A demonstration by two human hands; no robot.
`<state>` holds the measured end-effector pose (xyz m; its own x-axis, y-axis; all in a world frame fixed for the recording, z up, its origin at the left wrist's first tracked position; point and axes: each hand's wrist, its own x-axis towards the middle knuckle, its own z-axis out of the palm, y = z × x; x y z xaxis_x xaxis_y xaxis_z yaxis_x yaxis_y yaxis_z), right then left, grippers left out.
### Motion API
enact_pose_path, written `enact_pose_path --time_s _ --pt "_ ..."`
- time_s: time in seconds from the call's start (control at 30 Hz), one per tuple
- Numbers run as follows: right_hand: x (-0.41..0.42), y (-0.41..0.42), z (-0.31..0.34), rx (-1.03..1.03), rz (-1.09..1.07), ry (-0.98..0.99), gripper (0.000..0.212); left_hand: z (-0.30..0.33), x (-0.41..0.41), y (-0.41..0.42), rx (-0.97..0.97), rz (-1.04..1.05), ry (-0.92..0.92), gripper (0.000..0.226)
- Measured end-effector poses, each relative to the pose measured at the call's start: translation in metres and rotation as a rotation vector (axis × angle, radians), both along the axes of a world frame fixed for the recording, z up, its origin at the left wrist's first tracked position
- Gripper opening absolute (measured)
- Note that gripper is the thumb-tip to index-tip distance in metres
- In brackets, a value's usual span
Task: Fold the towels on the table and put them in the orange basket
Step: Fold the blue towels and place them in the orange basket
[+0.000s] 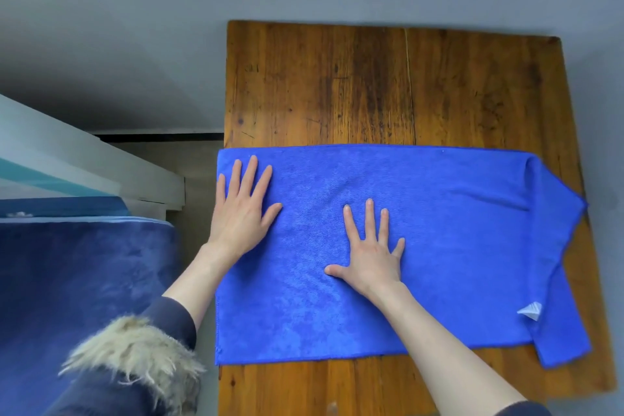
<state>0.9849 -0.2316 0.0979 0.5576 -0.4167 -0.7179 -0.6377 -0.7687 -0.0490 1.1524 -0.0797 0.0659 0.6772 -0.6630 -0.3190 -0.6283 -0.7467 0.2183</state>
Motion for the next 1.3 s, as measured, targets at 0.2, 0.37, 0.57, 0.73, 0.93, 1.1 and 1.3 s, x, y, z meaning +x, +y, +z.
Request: enact_pose_path --time_s 0.2,0.37,0.57,0.73,0.93,1.1,1.3 --pt "-0.002 0.0 -0.005 -0.027 0.021 -0.03 0.112 0.003 0.018 -0.002 0.044 0.026 0.044 0.078" --pt "-0.017 -0.008 -0.004 0.008 0.013 -0.188 0.088 0.014 -0.028 -0.017 -0.062 0.001 0.017 0.065" --pt "-0.058 -0.048 0.014 0.203 -0.544 -0.644 0.035 0.014 -0.114 -0.052 -0.095 -0.096 0.134 0.059" --pt "-0.131 -0.099 0.021 -0.123 -0.7 -0.722 0.021 0.016 -0.182 -0.095 -0.11 -0.234 0.15 0.052" --pt "-0.233 -0.163 0.017 -0.321 -0.836 -0.55 0.027 0.019 -0.262 -0.17 -0.07 -0.307 0.138 0.05" --pt "-0.261 -0.191 0.005 -0.143 -0.879 -0.553 0.028 0.019 -0.305 -0.22 -0.086 -0.311 0.144 0.047" --pt "-0.242 -0.216 -0.002 -0.002 -1.004 -0.51 0.028 0.019 -0.322 -0.241 0.003 -0.239 0.137 0.048"
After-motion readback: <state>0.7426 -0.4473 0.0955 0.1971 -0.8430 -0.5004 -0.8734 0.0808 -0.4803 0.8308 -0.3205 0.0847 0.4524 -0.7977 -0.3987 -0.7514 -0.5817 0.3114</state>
